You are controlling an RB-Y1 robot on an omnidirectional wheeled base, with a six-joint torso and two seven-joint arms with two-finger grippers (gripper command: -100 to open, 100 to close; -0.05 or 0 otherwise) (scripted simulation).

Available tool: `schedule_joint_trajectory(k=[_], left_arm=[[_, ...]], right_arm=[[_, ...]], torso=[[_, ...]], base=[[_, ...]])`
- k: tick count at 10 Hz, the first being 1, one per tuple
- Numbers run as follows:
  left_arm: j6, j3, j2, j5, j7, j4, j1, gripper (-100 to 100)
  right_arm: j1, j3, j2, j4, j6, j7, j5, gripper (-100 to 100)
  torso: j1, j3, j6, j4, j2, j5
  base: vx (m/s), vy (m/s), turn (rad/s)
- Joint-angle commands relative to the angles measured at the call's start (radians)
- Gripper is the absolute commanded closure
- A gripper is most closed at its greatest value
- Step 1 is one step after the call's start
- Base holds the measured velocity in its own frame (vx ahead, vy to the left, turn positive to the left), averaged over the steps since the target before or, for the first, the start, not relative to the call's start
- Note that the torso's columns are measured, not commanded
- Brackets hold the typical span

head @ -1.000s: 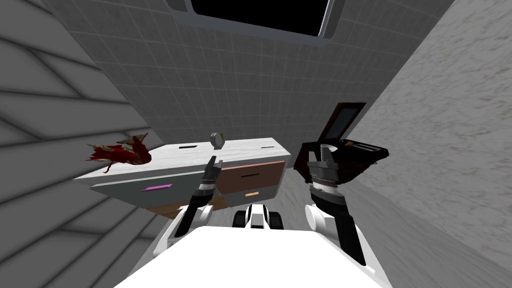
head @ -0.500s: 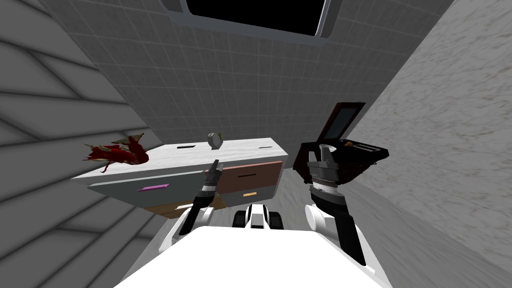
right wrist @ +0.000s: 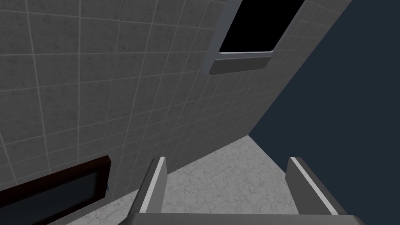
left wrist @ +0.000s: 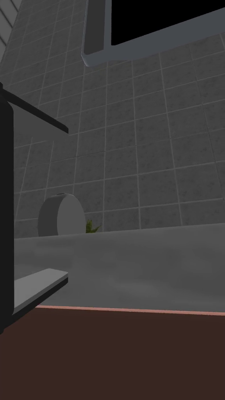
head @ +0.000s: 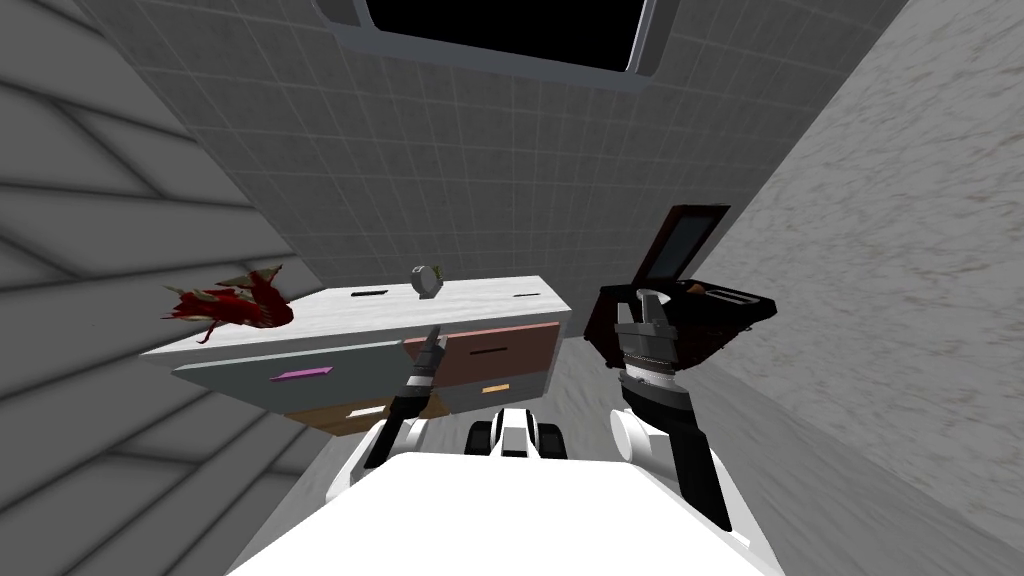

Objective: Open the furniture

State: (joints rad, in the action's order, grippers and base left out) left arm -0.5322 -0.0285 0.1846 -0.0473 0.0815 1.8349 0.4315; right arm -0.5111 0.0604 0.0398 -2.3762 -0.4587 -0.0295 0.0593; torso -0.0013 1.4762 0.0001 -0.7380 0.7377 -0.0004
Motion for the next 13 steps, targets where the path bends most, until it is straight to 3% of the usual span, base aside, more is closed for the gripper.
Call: schedule_joint_trajectory(k=[1, 4, 11, 13], left_arm=[[-0.005, 0.002, -0.007, -0.003, -0.01, -0.061, -0.01, -100], [-0.014, 0.0, -0.01, -0.002, -0.017, -0.134, -0.022, -100], [-0.021, -0.002, -0.016, -0.002, -0.022, -0.194, -0.03, -100], [-0.025, -0.003, -0.02, -0.002, -0.025, -0.223, -0.034, -100]], right_arm=[[0.0, 0.0, 0.0, 0.0, 0.0, 0.0, 0.0, 0], [0.0, 0.0, 0.0, 0.0, 0.0, 0.0, 0.0, 0], [0.0, 0.0, 0.0, 0.0, 0.0, 0.0, 0.0, 0], [0.0, 0.0, 0.0, 0.0, 0.0, 0.0, 0.0, 0]], torso=[[0.0, 0.0, 0.0, 0.0, -0.001, 0.0], [0.001, 0.004, 0.006, 0.01, -0.009, 0.007], [-0.006, 0.007, 0.013, 0.014, -0.016, 0.009], [-0.004, 0.007, 0.008, 0.01, -0.014, 0.006]], base=[[0.016, -0.074, 0.029], [-0.001, -0.047, 0.029], [-0.002, -0.029, 0.007], [0.0, -0.057, -0.039]])
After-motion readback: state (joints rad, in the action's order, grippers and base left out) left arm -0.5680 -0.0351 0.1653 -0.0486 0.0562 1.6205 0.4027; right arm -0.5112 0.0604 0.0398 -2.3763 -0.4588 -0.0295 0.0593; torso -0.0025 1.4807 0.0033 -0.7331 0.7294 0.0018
